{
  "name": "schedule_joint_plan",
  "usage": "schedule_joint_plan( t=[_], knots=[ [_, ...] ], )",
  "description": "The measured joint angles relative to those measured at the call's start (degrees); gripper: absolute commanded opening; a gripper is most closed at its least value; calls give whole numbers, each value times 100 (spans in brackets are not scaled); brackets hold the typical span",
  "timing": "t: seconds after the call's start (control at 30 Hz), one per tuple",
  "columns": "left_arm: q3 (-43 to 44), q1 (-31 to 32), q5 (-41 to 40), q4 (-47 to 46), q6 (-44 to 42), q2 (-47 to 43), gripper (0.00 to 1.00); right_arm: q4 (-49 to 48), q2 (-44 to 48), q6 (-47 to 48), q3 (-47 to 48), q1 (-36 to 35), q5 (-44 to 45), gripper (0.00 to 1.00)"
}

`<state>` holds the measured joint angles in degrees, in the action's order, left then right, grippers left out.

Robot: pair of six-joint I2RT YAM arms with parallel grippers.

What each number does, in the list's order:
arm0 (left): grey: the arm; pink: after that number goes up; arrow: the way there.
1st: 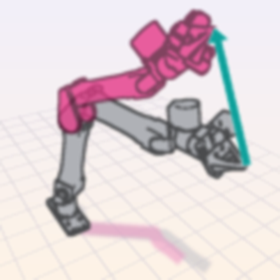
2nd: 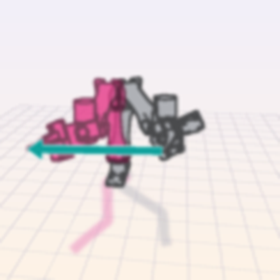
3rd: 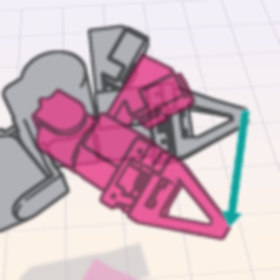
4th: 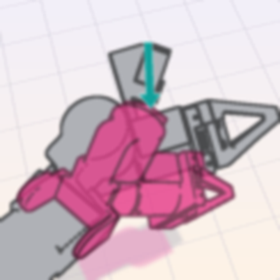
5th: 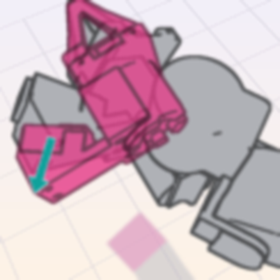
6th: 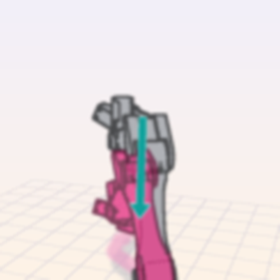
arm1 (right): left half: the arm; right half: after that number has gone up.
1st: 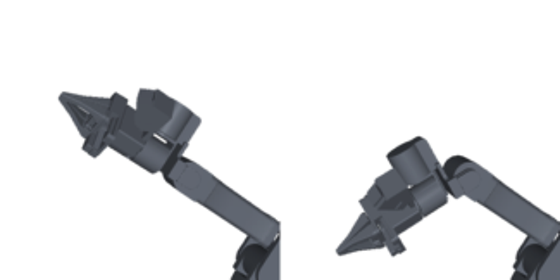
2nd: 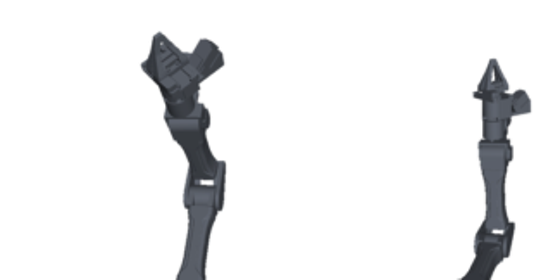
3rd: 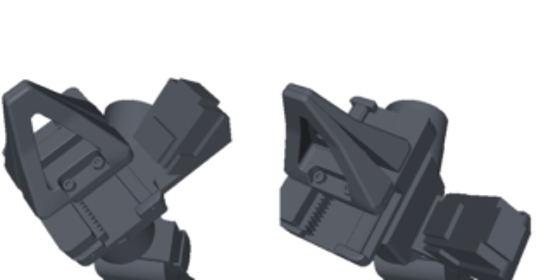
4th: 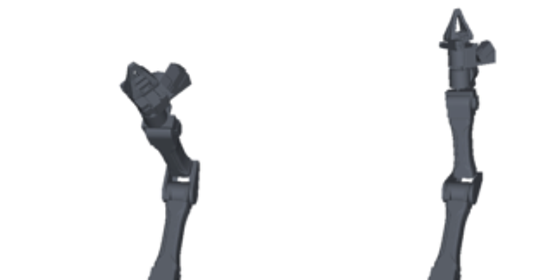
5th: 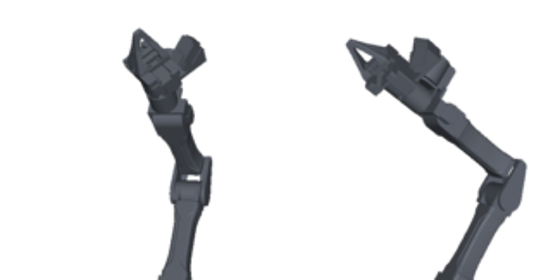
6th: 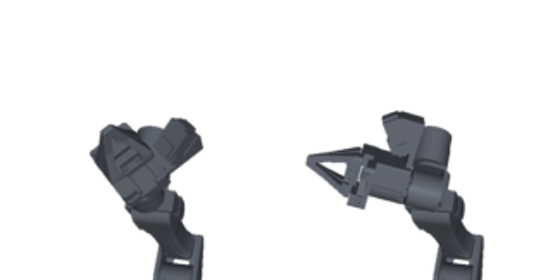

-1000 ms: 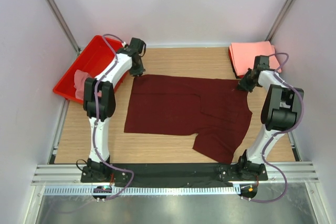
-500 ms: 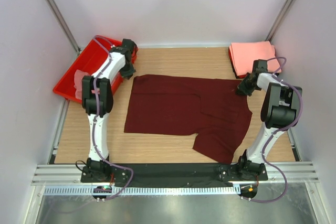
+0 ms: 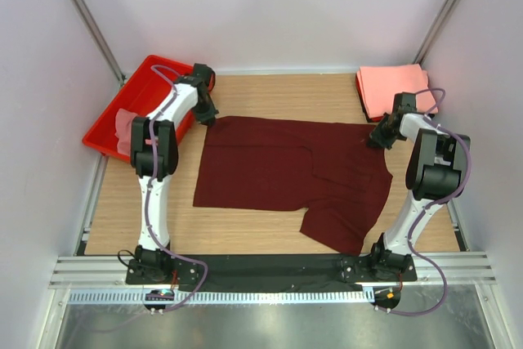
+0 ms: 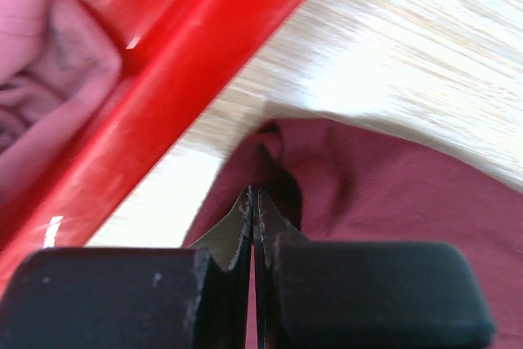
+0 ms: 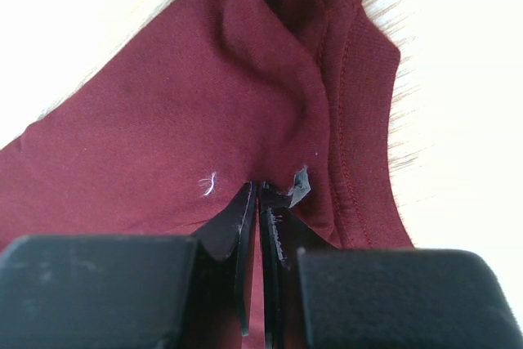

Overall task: Fold and stack the t-shirts
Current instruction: Fold the tshirt

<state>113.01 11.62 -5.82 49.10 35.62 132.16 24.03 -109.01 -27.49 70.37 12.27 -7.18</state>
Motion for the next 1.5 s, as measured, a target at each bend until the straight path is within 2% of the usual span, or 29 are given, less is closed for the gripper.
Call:
schedule_joint_plan(
  t=[0.5, 0.83, 1.03, 1.23, 1.5],
  knots=[
    [-4, 0, 308, -457, 542, 120, 0, 0, -2, 59, 61, 13, 52, 13],
    [-824, 0, 103, -1263, 883, -275, 0, 0, -2, 68, 61, 24, 59, 13],
    [-922, -2, -46, -1300, 804, -592, 19, 0, 0, 85, 61, 24, 63, 13],
    [-881, -2, -35, -1281, 564, -741, 32, 2, 0, 105, 61, 24, 66, 13],
    [-693, -2, 160, -1193, 442, -664, 33, 2, 0, 109, 61, 24, 66, 13]
  ],
)
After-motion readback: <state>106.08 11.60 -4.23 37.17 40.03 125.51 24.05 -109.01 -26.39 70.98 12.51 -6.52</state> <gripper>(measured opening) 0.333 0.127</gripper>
